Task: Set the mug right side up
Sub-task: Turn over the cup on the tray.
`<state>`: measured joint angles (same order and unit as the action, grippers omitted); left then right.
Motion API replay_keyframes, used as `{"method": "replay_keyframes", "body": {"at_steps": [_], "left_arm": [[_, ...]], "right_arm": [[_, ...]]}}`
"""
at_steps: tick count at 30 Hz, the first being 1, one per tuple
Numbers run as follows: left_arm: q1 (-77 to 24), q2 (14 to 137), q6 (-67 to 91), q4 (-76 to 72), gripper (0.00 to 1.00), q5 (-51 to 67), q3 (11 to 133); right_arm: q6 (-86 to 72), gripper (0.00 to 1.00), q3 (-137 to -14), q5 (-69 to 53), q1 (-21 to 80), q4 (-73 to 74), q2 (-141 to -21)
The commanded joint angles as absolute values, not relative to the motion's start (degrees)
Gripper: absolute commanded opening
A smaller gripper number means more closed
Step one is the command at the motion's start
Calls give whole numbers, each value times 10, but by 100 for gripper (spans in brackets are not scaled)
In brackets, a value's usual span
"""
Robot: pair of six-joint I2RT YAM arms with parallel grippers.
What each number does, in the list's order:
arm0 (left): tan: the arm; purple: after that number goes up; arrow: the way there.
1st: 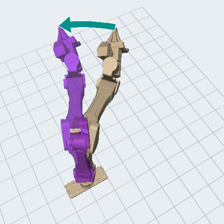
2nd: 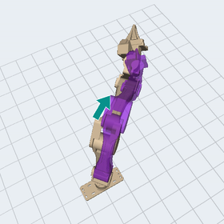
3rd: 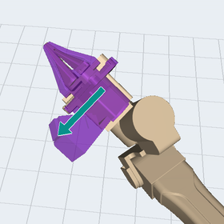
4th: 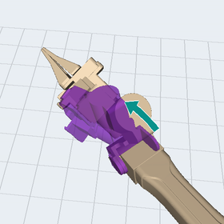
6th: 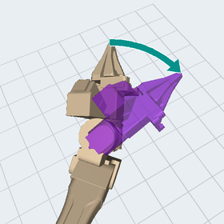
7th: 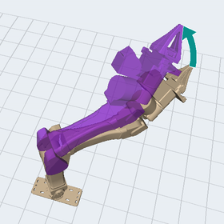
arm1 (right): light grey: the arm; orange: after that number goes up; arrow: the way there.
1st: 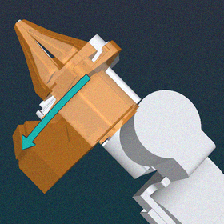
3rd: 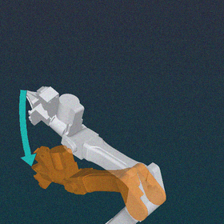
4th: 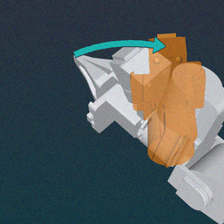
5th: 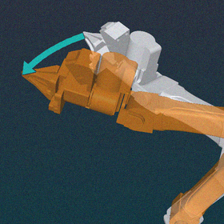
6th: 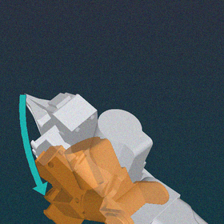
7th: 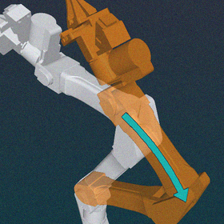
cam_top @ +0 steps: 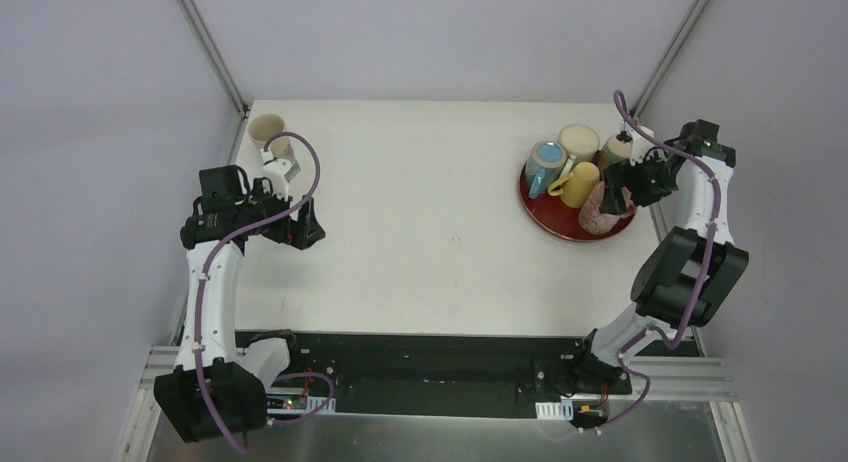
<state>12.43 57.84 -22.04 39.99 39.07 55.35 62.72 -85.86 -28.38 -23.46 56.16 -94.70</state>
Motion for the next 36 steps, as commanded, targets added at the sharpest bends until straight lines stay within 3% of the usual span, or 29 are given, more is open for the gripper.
{"method": "replay_keyframes", "body": {"at_steps": [1, 9, 20, 36], "left_arm": [[125, 576, -232, 405, 99, 420, 553], [125, 564, -235, 405, 99, 426, 546], [125, 569, -235, 405, 98, 434, 547], [125, 567, -233, 402, 99, 432, 542]], "right_arm": [[547, 99, -897, -305, -220, 548, -973], [485, 99, -913, -308, -213, 526, -991], [425, 99, -855, -315, -220, 429, -919], [335, 99, -912, -303, -240, 429, -1000]]}}
